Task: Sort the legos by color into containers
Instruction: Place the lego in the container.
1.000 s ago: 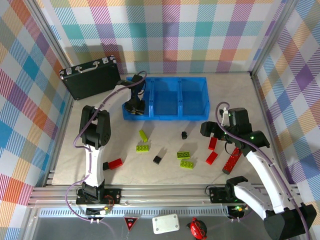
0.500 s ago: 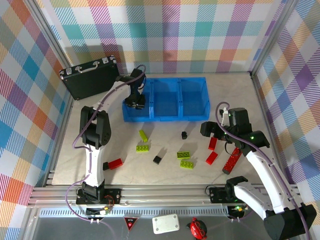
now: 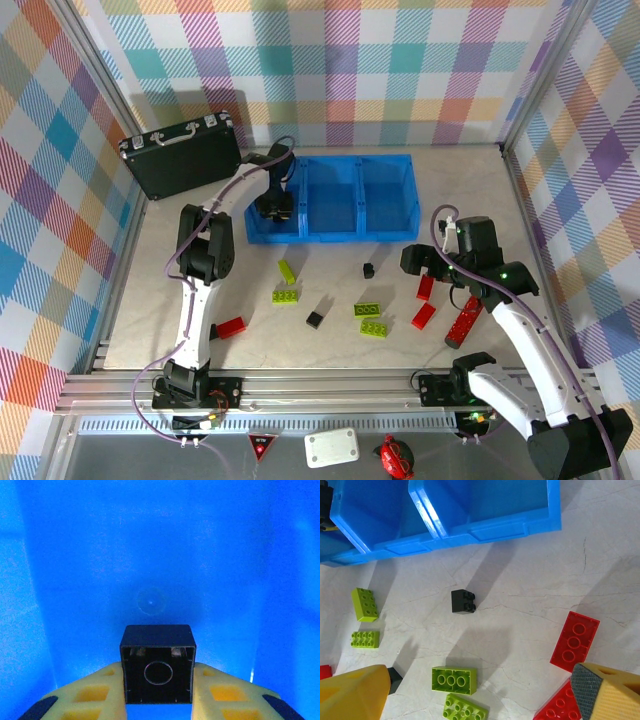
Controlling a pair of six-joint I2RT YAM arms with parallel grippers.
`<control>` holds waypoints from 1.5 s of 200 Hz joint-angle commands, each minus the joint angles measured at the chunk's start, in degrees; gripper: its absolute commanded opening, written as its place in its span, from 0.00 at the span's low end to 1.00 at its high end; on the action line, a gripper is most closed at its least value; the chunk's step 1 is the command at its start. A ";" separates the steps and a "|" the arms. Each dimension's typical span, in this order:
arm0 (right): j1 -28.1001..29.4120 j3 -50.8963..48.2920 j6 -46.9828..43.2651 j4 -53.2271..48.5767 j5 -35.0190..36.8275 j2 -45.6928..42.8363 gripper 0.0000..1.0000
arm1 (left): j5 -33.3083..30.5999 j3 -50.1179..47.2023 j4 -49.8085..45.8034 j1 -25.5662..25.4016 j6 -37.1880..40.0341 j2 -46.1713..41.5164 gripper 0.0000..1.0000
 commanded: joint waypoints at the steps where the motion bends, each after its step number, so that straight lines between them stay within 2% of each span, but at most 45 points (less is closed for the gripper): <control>1: -0.02 -0.67 0.72 -1.14 0.42 -0.76 0.94 | -1.41 1.85 0.77 0.66 -0.95 0.19 0.31; 100: -0.03 -1.09 1.00 -1.65 0.16 -1.28 0.94 | -0.95 3.13 3.57 1.66 -0.52 3.19 0.32; 189: -0.02 -0.66 1.11 -1.93 -0.28 -1.84 0.95 | 1.60 3.24 2.85 1.76 -0.05 2.01 0.48; 225: -0.06 -0.76 1.50 -1.63 -0.80 -1.72 0.94 | 2.06 3.13 2.23 1.76 -0.04 0.12 0.53; 300: 0.32 -0.64 3.76 0.59 -1.86 1.84 0.88 | 2.20 0.87 0.12 1.76 0.14 -8.33 0.55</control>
